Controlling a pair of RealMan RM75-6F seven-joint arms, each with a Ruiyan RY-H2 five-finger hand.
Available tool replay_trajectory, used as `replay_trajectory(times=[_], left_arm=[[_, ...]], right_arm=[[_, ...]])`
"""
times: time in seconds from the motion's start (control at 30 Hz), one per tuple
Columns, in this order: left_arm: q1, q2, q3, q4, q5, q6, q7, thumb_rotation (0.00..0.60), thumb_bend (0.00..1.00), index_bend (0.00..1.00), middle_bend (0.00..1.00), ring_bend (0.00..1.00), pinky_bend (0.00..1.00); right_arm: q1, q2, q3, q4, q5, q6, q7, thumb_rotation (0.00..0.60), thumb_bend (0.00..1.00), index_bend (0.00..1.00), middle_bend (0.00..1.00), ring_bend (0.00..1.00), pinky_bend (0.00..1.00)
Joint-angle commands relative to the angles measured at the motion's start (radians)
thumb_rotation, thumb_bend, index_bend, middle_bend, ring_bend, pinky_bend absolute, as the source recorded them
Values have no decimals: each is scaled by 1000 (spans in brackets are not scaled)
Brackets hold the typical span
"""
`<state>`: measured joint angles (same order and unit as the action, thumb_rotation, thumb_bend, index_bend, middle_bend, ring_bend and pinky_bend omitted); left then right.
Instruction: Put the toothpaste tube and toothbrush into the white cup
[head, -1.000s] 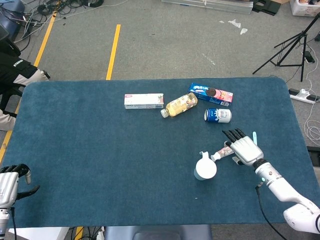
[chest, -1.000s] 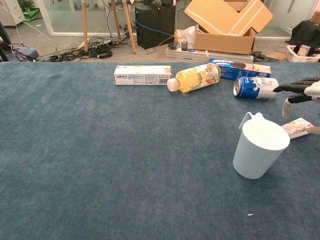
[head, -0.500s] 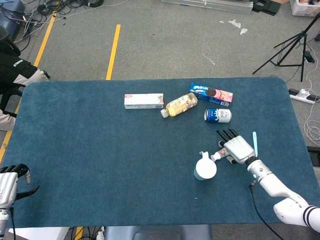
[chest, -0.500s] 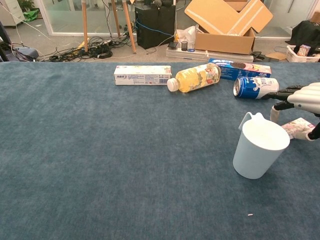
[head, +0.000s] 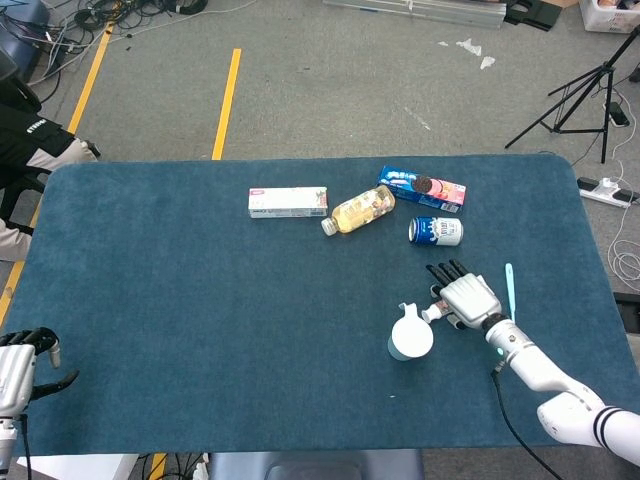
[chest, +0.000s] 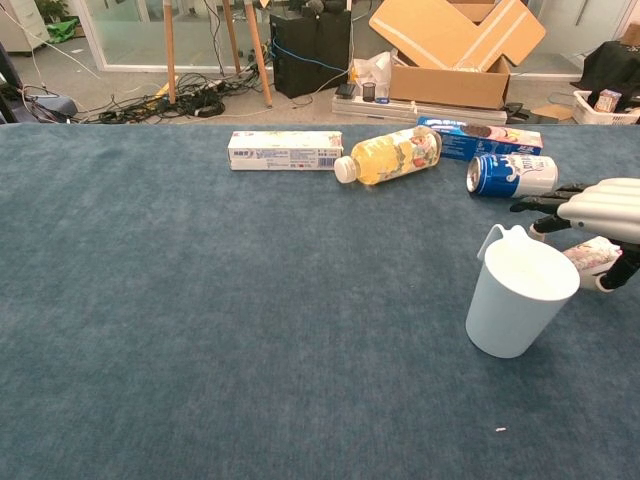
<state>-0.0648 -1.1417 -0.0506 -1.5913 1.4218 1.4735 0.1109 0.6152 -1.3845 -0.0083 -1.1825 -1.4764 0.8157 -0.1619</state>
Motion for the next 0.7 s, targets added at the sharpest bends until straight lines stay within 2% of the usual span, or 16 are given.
replay_trajectory(times=[0.03, 0.23, 0.7], left_arm=[[0, 1, 0, -1, 1, 1, -1, 600, 0, 698, 439, 386, 349], [2, 3, 0, -2, 3, 4, -4, 600, 0, 698, 439, 386, 349], [2, 3, 0, -1, 3, 2, -5, 600, 0, 699, 439, 386, 349]], right_arm=[[3, -6, -1, 5, 1, -2, -1, 600, 247, 359, 0, 0, 64], [8, -21, -3, 17, 4, -5, -2, 600, 251, 367, 0, 0, 64], [4, -48, 0, 45, 12, 21, -17, 600, 276, 572, 0, 0, 64]])
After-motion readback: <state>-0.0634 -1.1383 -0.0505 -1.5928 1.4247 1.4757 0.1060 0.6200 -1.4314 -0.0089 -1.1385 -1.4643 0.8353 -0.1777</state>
